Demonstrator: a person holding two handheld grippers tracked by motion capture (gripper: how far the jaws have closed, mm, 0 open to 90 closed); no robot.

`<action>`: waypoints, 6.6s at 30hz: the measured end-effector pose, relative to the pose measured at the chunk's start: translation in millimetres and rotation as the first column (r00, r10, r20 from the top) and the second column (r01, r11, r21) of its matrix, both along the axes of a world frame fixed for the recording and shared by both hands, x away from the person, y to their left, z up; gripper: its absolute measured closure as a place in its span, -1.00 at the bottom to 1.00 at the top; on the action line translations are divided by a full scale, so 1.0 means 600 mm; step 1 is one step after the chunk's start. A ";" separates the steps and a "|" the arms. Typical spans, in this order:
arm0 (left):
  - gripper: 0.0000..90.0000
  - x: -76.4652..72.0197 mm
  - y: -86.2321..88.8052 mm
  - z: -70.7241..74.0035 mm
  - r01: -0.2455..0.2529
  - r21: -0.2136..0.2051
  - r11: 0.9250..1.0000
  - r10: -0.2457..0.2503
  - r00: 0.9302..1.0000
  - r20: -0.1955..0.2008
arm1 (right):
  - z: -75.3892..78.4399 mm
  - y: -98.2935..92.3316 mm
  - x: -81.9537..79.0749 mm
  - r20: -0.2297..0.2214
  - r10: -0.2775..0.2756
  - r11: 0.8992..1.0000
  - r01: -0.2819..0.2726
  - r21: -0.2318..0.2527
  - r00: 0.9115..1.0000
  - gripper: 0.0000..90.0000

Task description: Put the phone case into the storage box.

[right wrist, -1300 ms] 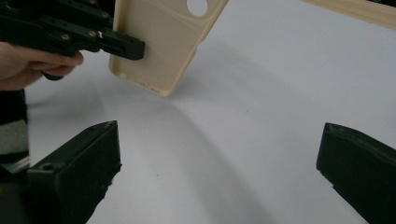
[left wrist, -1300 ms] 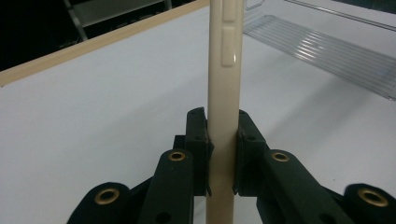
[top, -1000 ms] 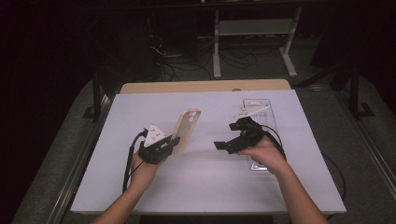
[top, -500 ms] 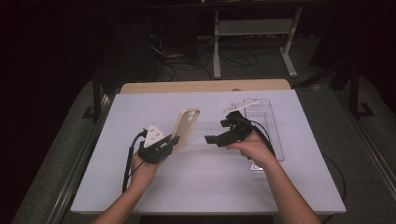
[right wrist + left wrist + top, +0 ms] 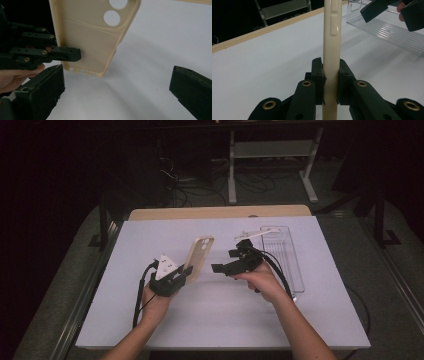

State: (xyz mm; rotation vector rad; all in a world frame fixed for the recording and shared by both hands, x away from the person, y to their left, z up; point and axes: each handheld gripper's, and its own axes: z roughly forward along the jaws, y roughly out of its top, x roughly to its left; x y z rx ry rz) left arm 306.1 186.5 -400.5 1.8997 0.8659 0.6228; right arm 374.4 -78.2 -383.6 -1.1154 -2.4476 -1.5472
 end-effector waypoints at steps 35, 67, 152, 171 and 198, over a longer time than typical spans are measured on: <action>0.76 -0.020 -0.052 -0.011 0.055 0.018 0.998 -0.056 0.997 0.044 | -0.014 0.044 -0.010 -0.054 -0.034 0.991 0.040 0.124 0.998 -1.00; 0.74 -0.029 -0.068 -0.019 0.088 0.075 0.993 -0.091 0.995 0.036 | -0.014 0.037 -0.010 -0.073 -0.096 0.979 0.107 0.175 0.993 -0.79; -1.00 -0.042 0.110 -0.053 0.330 0.087 0.940 -0.305 0.927 -0.219 | 0.051 -0.063 -0.004 0.024 -0.221 0.964 0.215 0.156 0.975 -0.77; -1.00 -0.041 0.111 -0.054 0.338 0.096 0.936 -0.312 0.925 -0.218 | 0.081 -0.130 -0.007 0.036 -0.285 0.945 0.274 0.179 0.958 -0.77; -1.00 -0.040 0.110 -0.056 0.350 0.101 0.931 -0.322 0.921 -0.217 | 0.095 -0.211 -0.013 0.033 -0.380 0.911 0.368 0.189 0.924 -0.77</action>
